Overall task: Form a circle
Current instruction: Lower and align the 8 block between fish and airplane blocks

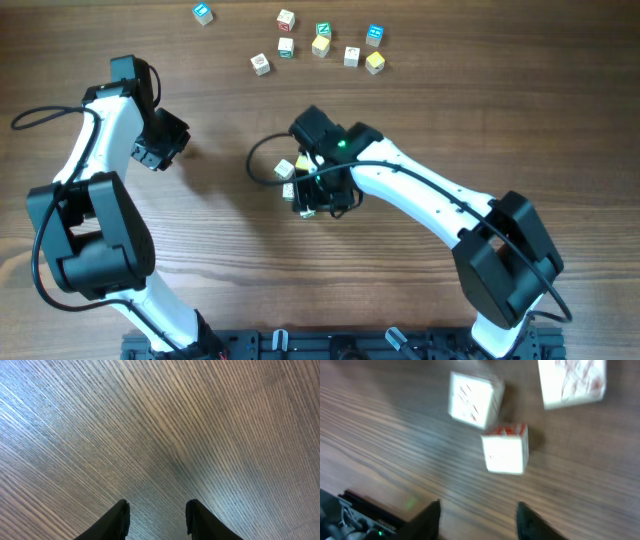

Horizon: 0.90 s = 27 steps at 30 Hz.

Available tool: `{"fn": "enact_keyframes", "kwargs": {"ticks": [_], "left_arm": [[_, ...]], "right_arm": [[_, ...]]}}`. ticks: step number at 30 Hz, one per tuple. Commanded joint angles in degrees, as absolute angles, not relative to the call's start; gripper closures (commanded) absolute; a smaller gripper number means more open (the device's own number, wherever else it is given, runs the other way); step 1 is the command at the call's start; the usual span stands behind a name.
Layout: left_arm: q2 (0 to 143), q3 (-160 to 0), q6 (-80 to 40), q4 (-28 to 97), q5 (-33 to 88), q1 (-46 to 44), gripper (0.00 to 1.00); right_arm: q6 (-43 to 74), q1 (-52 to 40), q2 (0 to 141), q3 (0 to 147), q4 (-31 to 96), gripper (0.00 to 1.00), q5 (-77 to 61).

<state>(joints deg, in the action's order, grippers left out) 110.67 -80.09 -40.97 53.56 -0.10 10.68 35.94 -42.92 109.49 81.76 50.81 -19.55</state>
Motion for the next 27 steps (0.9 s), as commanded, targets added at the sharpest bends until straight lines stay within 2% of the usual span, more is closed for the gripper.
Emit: {"fn": "enact_keyframes", "kwargs": {"ticks": [1,3,9,19,23,27], "left_arm": [[109.5,-80.9,-40.7,53.6,0.0,10.6,0.6],[109.5,-80.9,-40.7,53.6,0.0,10.6,0.6],[109.5,-80.9,-40.7,53.6,0.0,10.6,0.6],[109.5,-80.9,-40.7,53.6,0.0,10.6,0.6],[109.5,-80.9,-40.7,53.6,0.0,10.6,0.6],[109.5,-80.9,-40.7,53.6,0.0,10.6,0.6]], "right_arm": [[35.6,-43.7,109.3,82.8,52.2,0.46,-12.7],[35.6,-44.8,110.5,82.8,52.2,0.41,-11.3],[35.5,-46.3,114.7,82.8,51.4,0.36,-10.4],[34.9,-46.3,117.7,82.8,47.8,0.38,-9.0],[35.6,-46.3,117.8,82.8,47.9,0.44,-8.6],[37.7,-45.6,117.8,82.8,48.9,0.44,-7.6]]}}
